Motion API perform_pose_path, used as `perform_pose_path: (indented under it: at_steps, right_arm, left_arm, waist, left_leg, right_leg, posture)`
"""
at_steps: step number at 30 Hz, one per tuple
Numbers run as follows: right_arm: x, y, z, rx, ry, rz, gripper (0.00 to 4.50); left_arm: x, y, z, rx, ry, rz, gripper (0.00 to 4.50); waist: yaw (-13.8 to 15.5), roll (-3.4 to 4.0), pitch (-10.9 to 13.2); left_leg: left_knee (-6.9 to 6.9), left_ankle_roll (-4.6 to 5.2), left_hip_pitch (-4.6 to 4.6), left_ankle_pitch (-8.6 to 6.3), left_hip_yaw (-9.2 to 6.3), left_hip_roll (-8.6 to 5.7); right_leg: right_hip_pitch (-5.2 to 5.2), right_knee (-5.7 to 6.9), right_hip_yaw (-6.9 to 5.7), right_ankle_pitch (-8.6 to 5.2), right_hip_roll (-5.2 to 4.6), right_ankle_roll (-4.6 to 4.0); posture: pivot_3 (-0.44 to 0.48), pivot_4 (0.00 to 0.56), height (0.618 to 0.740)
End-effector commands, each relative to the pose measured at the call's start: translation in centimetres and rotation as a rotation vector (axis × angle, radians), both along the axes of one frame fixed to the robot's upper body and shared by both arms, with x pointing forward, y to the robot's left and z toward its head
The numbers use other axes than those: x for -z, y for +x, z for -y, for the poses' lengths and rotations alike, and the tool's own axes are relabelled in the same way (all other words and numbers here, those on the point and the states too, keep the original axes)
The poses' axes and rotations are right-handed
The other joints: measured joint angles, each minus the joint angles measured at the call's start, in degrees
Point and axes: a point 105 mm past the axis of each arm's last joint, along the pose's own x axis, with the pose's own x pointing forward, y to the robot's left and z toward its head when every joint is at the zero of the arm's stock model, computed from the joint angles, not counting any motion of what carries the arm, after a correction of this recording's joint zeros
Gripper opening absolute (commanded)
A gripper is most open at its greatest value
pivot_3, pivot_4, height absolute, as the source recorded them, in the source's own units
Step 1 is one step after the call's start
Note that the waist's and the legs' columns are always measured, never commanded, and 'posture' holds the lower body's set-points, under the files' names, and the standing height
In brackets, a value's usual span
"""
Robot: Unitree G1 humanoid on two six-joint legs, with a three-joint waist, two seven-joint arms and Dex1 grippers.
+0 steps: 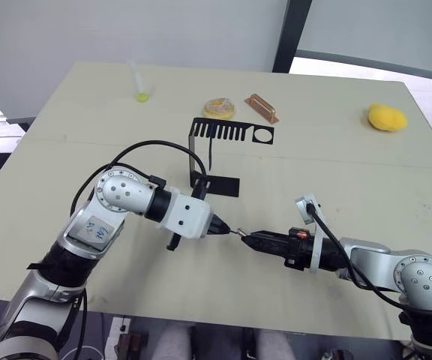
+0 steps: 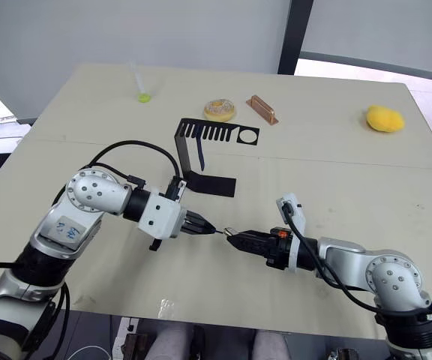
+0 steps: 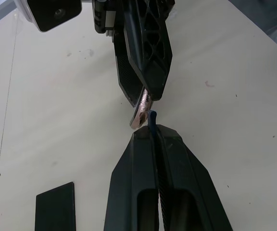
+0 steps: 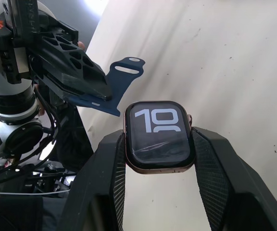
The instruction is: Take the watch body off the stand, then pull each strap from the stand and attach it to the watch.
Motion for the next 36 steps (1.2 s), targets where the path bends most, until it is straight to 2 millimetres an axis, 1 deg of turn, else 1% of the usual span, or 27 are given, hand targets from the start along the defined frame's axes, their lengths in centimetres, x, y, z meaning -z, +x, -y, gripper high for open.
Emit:
perform_pose_path:
  at_steps: [1,9,21,36]
  right_arm:
    - [-0.72,-0.71,-0.47,-0.042,0.007,0.035,1.51]
    - [-0.59,-0.69,-0.38,-0.040,0.004,0.033,1.51]
    - [-0.50,-0.66,-0.40,-0.040,0.003,0.034,1.51]
    - [-0.45,-0.80,-0.58,-0.048,0.005,0.037,1.51]
  left_arm:
    - [-0.77,0.15,0.13,-0.005,-0.018,0.027,0.00]
    - [-0.95,0.33,0.01,-0.016,-0.020,0.026,0.00]
    - [-0.53,0.34,-0.39,-0.026,-0.002,0.020,0.00]
    - [-0.48,0.38,0.02,-0.026,-0.017,0.016,0.00]
  waist:
    - [0.00,0.00,0.00]
    - [0.00,0.00,0.00]
    - [0.00,0.00,0.00]
    - [0.00,0.00,0.00]
  left_leg:
    - [0.00,0.00,0.00,0.00,0.00,0.00]
    - [0.00,0.00,0.00,0.00,0.00,0.00]
    - [0.00,0.00,0.00,0.00,0.00,0.00]
    - [0.00,0.00,0.00,0.00,0.00,0.00]
  right_leg:
    - [0.00,0.00,0.00,0.00,0.00,0.00]
    - [0.00,0.00,0.00,0.00,0.00,0.00]
    - [0.00,0.00,0.00,0.00,0.00,0.00]
    - [0.00,0.00,0.00,0.00,-0.01,0.00]
  posture:
    - [0.000,0.150,0.740]
    - [0.000,0.150,0.740]
    - [0.000,0.150,0.740]
    - [0.000,0.150,0.740]
